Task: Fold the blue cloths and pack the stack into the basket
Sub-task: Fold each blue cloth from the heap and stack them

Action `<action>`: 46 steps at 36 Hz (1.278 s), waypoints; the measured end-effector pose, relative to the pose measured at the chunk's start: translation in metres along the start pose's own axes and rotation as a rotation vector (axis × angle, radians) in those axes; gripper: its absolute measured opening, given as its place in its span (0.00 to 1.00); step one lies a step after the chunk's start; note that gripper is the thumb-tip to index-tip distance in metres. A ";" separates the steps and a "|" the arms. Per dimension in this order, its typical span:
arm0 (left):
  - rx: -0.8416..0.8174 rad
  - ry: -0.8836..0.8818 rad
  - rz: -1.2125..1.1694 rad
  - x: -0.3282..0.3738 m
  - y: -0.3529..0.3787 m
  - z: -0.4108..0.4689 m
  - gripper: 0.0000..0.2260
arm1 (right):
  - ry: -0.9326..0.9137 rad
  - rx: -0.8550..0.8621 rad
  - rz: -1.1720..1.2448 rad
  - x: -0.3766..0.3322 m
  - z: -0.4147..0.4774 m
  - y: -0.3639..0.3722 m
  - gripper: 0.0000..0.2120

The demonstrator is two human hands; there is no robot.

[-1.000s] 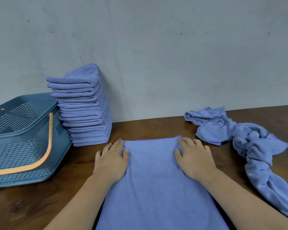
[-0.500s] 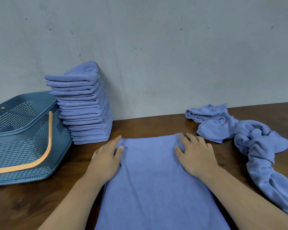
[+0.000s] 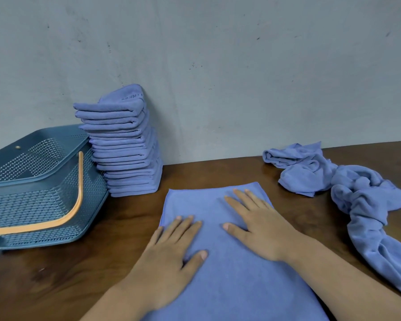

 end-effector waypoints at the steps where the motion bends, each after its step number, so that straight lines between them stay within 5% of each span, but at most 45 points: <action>1: -0.017 -0.030 0.012 -0.004 -0.003 -0.002 0.30 | 0.017 -0.021 -0.010 0.002 0.000 0.000 0.39; 10: 0.092 -0.194 -0.103 -0.011 -0.008 -0.012 0.37 | 0.044 -0.111 -0.022 0.004 0.000 -0.001 0.42; 18: 0.492 -0.328 -0.153 -0.034 -0.023 -0.011 0.07 | 0.050 -0.122 -0.011 0.006 0.002 0.003 0.43; 33: 0.398 -0.407 -0.101 -0.038 -0.027 -0.008 0.17 | 0.051 -0.114 -0.008 0.007 0.002 0.002 0.43; 38: 0.331 -0.442 -0.080 -0.040 -0.038 -0.003 0.12 | 0.056 -0.136 -0.004 0.006 0.002 0.001 0.44; 42: 0.383 -0.210 0.036 -0.020 -0.038 0.022 0.11 | 0.055 -0.140 -0.020 0.005 0.002 -0.001 0.44; 46: 0.069 0.036 -0.048 -0.010 -0.019 0.059 0.29 | 0.041 -0.111 -0.035 0.009 0.006 -0.003 0.47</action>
Point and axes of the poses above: each hand's wrist, its own z-axis towards the middle knuckle, its own y-axis out of the palm, x = y × z, the point moved 2 cm from there along z, towards the middle knuckle, and after that the axes turned 10 degrees about -z, right-handed, at the moved point
